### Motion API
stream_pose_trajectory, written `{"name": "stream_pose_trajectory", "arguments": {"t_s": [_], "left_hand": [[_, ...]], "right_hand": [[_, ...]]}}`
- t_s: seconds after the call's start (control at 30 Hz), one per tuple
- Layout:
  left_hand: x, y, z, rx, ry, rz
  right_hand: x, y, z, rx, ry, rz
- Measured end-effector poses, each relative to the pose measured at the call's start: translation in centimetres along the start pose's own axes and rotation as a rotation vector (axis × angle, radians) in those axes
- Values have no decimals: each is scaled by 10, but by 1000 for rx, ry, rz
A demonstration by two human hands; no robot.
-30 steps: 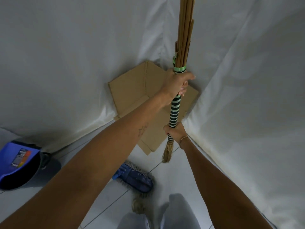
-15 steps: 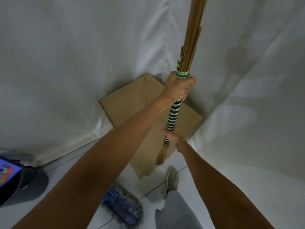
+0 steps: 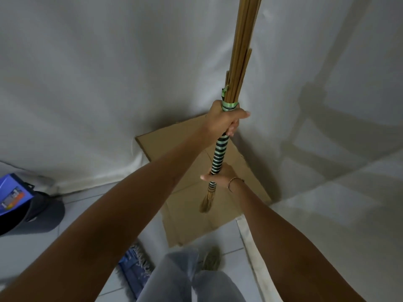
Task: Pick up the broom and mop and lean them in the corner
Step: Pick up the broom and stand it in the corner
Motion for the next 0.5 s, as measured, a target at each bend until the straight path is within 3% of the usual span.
{"name": "stream_pose_trajectory", "arguments": {"t_s": [0.2,0.5], "left_hand": [[40,25,9,22,217,-66],[91,111,62,31,421,-39]], "right_hand": [[3,35,9,-31,-105,-37],[16,143,31,-128,-1,-125]]}}
Point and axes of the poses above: each hand's wrist, its own y-axis towards the middle knuckle, its own x-axis out of the back of the hand, z = x × y, the point moved 10 cm from there along y, towards the middle knuckle, and after that the axes turned 4 degrees about -x, right-handed, at the moved point
